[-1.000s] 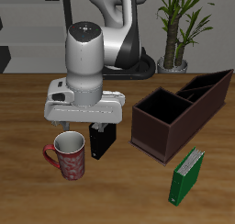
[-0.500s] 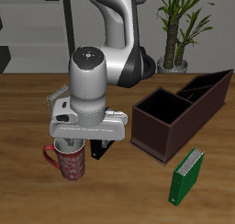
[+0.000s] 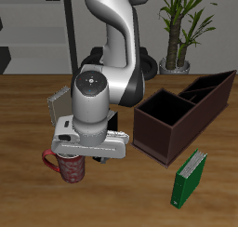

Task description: Place the red mug into the left desk caddy's right compartment

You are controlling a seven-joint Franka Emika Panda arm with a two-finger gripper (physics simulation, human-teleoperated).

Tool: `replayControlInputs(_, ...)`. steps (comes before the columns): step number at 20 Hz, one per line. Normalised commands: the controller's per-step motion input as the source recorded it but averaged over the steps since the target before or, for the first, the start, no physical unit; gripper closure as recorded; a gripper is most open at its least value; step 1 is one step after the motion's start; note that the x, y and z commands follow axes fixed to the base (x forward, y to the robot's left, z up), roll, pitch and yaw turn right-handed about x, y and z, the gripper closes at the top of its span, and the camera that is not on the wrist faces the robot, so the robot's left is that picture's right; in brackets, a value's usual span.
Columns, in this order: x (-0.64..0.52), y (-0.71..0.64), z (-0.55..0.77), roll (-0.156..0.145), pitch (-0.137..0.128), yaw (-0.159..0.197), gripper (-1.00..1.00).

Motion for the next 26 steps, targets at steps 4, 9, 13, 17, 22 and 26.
replayControlInputs(4,-0.04,-0.09,-0.06,-0.029,0.010,-0.023,1.00)
replayControlInputs(9,-0.14,-0.17,0.37,-0.043,-0.057,-0.028,1.00)
replayControlInputs(13,-0.23,-0.17,0.68,-0.064,-0.082,-0.010,1.00)
replayControlInputs(17,-0.39,-0.12,0.87,-0.056,-0.101,-0.027,1.00)
replayControlInputs(22,-0.49,0.04,0.87,-0.016,-0.091,-0.040,1.00)
replayControlInputs(26,-0.22,0.06,0.36,-0.011,-0.021,-0.029,1.00)
